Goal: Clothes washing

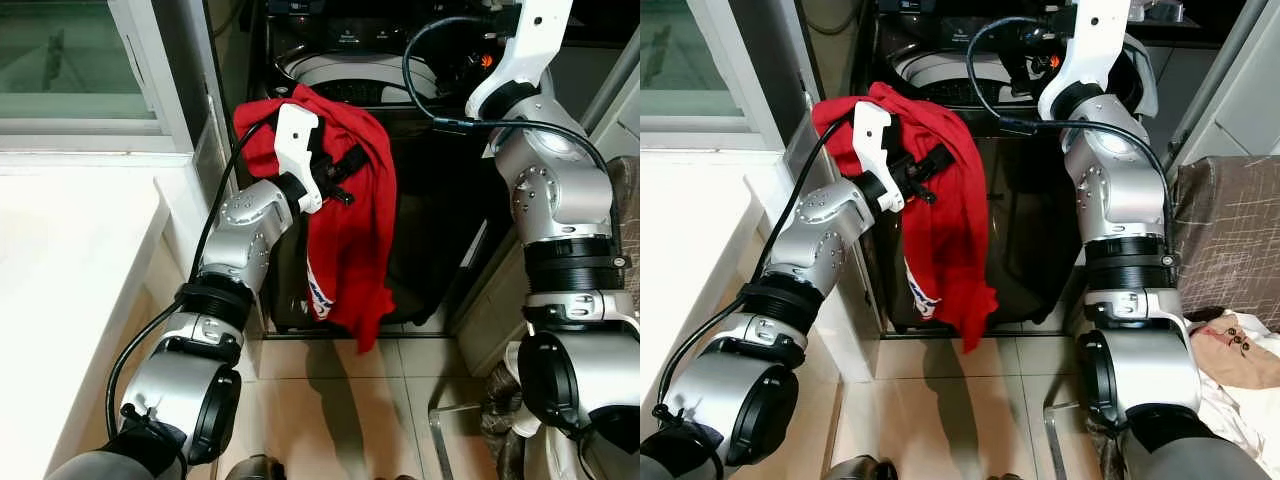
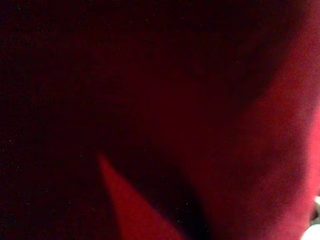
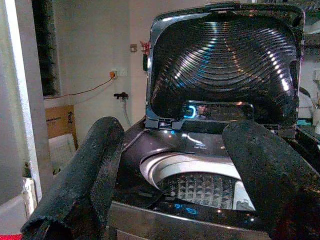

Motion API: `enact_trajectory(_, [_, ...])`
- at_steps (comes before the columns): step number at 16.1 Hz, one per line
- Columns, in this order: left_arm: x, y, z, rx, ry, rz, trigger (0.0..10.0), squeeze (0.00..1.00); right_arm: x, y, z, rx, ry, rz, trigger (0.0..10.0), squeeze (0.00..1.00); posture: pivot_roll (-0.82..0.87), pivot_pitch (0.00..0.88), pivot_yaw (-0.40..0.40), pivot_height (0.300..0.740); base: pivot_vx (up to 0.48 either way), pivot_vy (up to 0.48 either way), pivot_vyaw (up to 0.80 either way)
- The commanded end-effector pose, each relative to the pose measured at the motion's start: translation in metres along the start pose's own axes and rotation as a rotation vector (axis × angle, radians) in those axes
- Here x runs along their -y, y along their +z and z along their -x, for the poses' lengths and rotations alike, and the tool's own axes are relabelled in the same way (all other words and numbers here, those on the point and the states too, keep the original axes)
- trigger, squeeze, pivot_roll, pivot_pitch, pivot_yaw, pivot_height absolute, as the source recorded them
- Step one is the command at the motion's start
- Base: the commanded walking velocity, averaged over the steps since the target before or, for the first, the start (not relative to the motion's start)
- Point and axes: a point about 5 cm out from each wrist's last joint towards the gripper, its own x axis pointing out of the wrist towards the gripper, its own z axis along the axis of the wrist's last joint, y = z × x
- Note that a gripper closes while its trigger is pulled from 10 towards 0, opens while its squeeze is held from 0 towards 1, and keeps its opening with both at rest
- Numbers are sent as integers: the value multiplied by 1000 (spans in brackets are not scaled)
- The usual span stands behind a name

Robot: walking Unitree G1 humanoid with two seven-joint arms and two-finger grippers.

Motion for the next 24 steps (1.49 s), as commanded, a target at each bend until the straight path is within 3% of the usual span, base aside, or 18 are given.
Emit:
enact_trajectory(1, [2, 10, -1, 32, -13, -49, 0, 0, 0, -6, 2, -8, -11, 8, 10000, 0, -95, 0, -7, 740, 0, 0, 0])
enact_trajectory(16, [-5, 7, 17, 14, 88, -82, 0, 0, -5, -30, 12, -40, -71, 38, 10000, 0, -99, 0, 5, 740, 0, 0, 0])
enact_trajectory(18, [-4, 7, 31, -5, 143, -120, 0, 0, 1, -39, 26, -38, -126, 159, 10000, 0, -101, 0, 7, 740, 0, 0, 0])
enact_trajectory(21, [-4, -11, 56, -112, 268, -181, 0, 0, 6, -70, 53, -134, -164, 134, 10000, 0, -94, 0, 4, 740, 0, 0, 0])
enact_trajectory(22, [-4, -18, 63, -133, 307, -166, 0, 0, 7, -82, 63, -173, -174, 118, 10000, 0, -91, 0, 1, 740, 0, 0, 0])
enact_trajectory(23, [-2, -35, 82, -185, 389, -151, 0, 0, 6, -108, 85, -268, -182, 76, 10000, 0, -87, 0, -4, 740, 0, 0, 0])
enact_trajectory(24, [2, -44, 93, -220, 400, -175, 0, 0, 3, -119, 98, -307, -175, 72, 10000, 0, -81, 0, -9, 740, 0, 0, 0])
